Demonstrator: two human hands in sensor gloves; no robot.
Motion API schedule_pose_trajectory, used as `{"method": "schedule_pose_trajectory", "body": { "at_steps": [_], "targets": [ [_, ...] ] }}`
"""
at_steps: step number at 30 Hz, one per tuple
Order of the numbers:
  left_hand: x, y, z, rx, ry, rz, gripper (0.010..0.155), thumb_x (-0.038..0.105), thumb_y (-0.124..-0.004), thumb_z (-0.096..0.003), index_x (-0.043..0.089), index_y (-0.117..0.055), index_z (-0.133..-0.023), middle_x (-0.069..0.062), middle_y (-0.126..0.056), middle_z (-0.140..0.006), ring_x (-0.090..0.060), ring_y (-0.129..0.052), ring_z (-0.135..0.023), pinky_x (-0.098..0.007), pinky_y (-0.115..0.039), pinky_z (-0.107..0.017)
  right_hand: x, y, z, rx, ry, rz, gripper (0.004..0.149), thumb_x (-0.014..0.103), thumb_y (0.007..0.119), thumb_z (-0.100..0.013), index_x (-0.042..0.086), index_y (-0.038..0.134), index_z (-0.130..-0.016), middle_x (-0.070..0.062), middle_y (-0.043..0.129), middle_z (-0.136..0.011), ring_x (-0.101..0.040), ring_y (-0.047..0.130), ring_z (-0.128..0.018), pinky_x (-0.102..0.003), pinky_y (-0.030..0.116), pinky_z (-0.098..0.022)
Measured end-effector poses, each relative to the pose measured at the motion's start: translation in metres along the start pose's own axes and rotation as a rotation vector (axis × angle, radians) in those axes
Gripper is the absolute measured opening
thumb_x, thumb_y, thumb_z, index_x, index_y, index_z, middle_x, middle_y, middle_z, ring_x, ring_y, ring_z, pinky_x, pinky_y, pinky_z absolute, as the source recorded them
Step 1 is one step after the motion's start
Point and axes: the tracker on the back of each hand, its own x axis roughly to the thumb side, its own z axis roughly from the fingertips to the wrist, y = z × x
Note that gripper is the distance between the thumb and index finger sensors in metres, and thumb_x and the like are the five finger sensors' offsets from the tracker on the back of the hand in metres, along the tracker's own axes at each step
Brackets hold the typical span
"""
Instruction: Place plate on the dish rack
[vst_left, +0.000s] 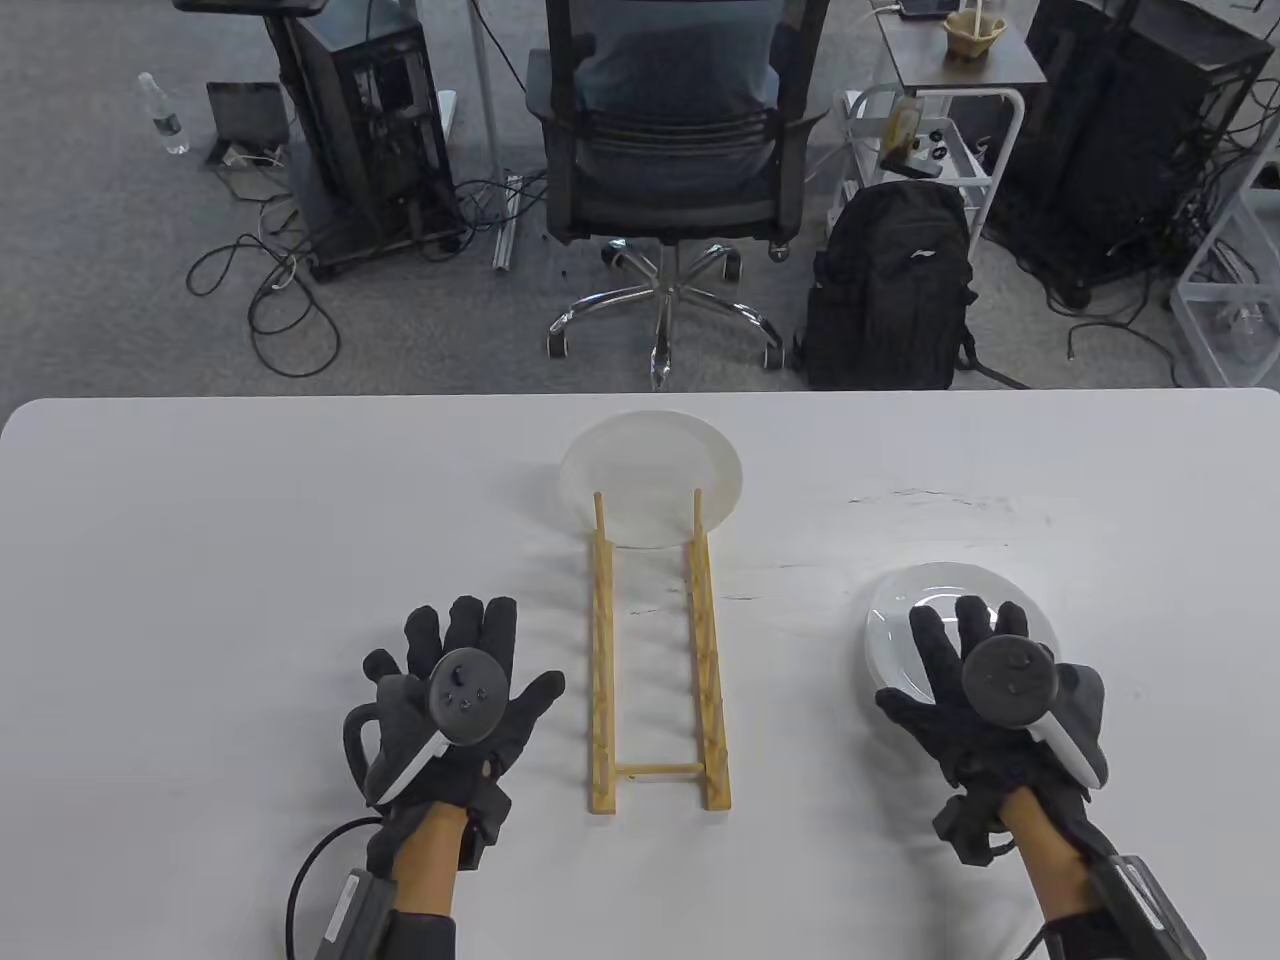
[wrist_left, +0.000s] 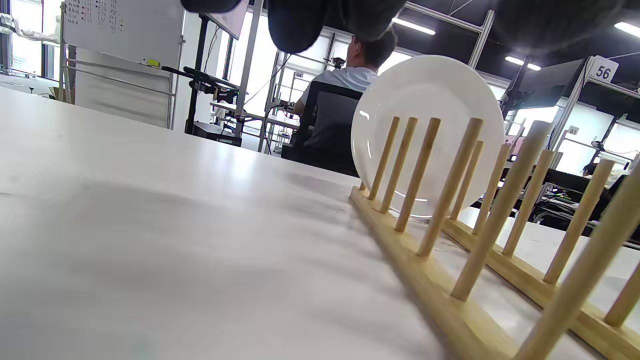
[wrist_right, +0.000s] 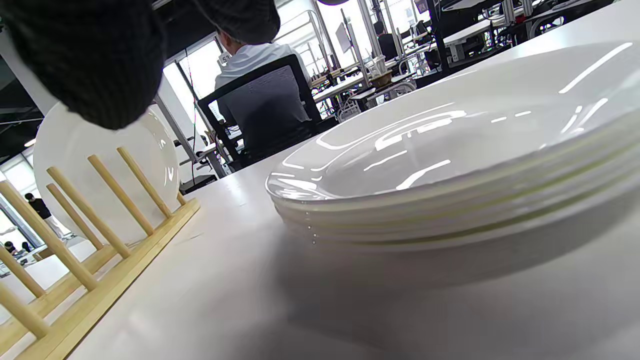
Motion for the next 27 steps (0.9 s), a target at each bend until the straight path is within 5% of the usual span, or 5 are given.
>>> {"method": "schedule_pose_trajectory", "body": {
  "at_steps": [27],
  "targets": [
    [0.0088,-0.0075,-0.0029,-0.063,-0.018,0.008,0.086,0.068,-0.062,-0.0487,0.026,-0.034,-0.118,-0.014,-0.036,-0.124,-0.060,-0.026,-0.111,-0.083,-0.022,-0.066,0.0050,0.0038,0.0000,0.089,-0.004,-0.014,0.081,0.049,0.072,-0.048,0.020,0.030,-0.111,-0.018,0.002,-0.114,-0.052,-0.010,-0.096,-0.073,0.002,-0.065]
  ]
}}
